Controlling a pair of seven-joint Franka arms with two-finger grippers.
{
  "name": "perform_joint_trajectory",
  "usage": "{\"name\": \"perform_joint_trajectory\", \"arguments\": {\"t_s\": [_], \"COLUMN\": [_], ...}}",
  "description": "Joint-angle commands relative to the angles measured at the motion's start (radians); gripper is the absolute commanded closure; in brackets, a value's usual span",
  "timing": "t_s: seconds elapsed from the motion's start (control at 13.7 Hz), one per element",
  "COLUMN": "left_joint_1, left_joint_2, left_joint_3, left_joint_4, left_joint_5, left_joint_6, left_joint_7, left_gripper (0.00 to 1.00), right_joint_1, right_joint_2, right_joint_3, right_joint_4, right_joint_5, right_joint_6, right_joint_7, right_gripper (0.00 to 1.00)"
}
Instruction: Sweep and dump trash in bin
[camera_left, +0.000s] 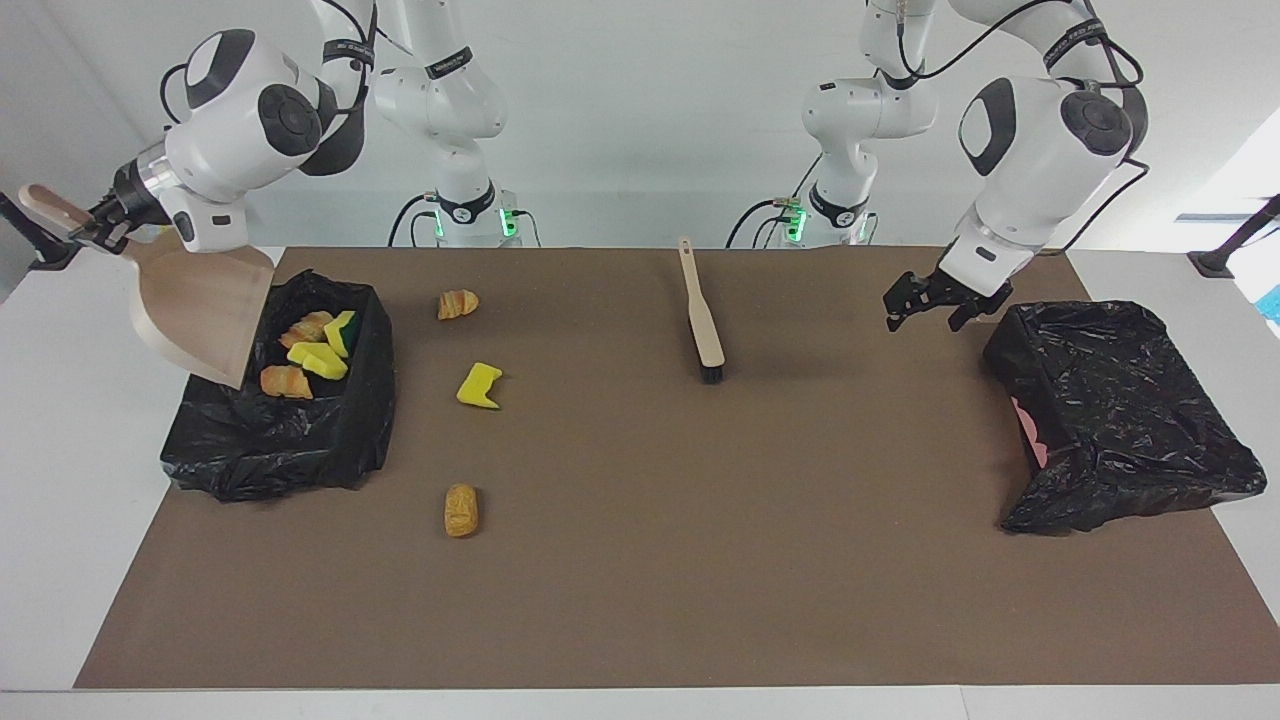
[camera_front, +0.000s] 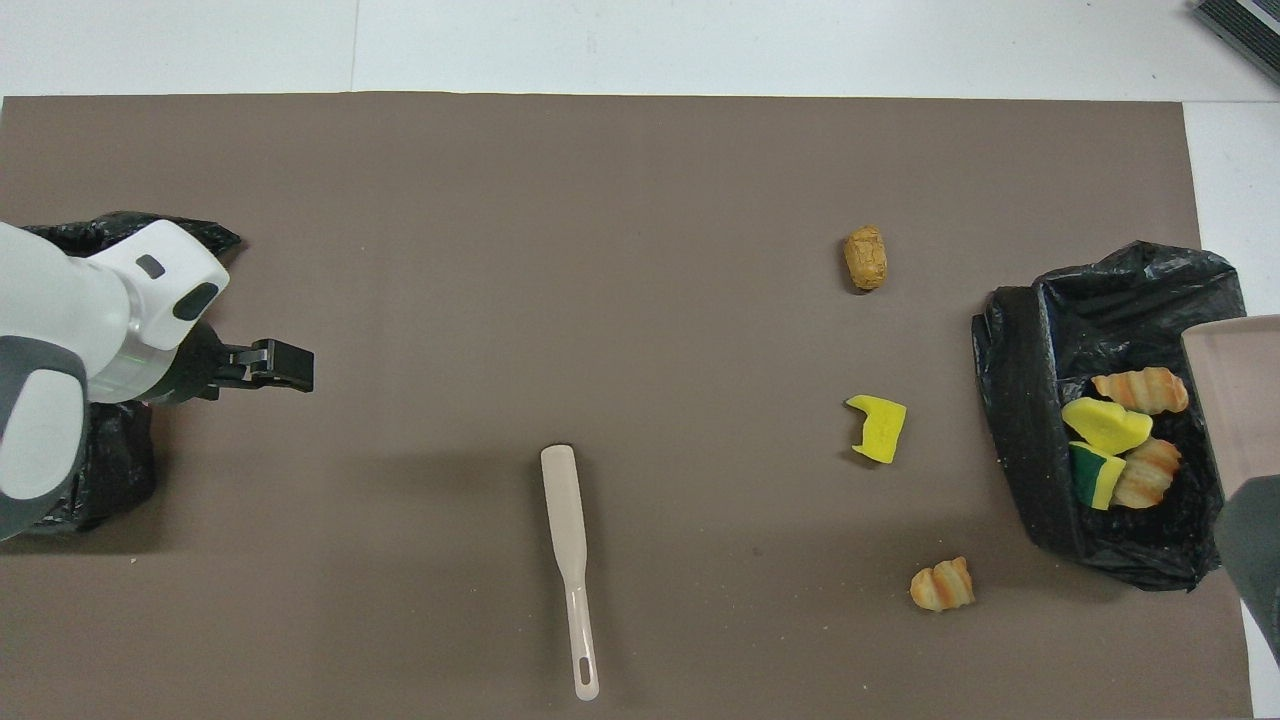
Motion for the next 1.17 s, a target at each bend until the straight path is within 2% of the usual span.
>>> {"name": "perform_joint_trajectory", "arguments": {"t_s": [0.0,0.29,0.37,0.51,0.73,1.1], "left_joint_1": [0.023,0.019,0.017,0.012,0.014,0.023], "left_joint_2": [0.008,0.039,0.046,0.04,0.04,0.028], "left_joint_3": [-0.012,-0.012,-0.012,-0.012,-0.012,-0.011], "left_joint_4": [0.06,0.153,0.168,0.15,0.158,0.224], "left_joint_5": [0.01,0.081,0.082,0.082,0.085,0.085], "left_joint_6": [-0.047,-0.116,-0.125,-0.125,-0.125,-0.182], "left_joint_7": [0.022,0.024,0.026,0.03,0.027,0.091], "left_gripper": [0.0,0.0,0.0,0.0,0.0,0.0], "right_joint_1": [0.005,0.049,0.047,0.049,0.096,0.17], "right_joint_2": [-0.005,0.027,0.049,0.06,0.06,0.095], "right_joint_3": [0.009,0.026,0.026,0.026,0.037,0.061], "right_joint_4": [0.046,0.122,0.149,0.163,0.165,0.231], "right_joint_5": [-0.003,0.147,0.22,0.354,0.437,0.693], "right_joint_6": [-0.044,-0.101,-0.106,-0.107,-0.109,-0.136], "right_joint_7": [-0.036,0.013,0.045,0.091,0.258,0.625], "right_gripper": [1.0,1.0,1.0,1.0,1.0,1.0]}}
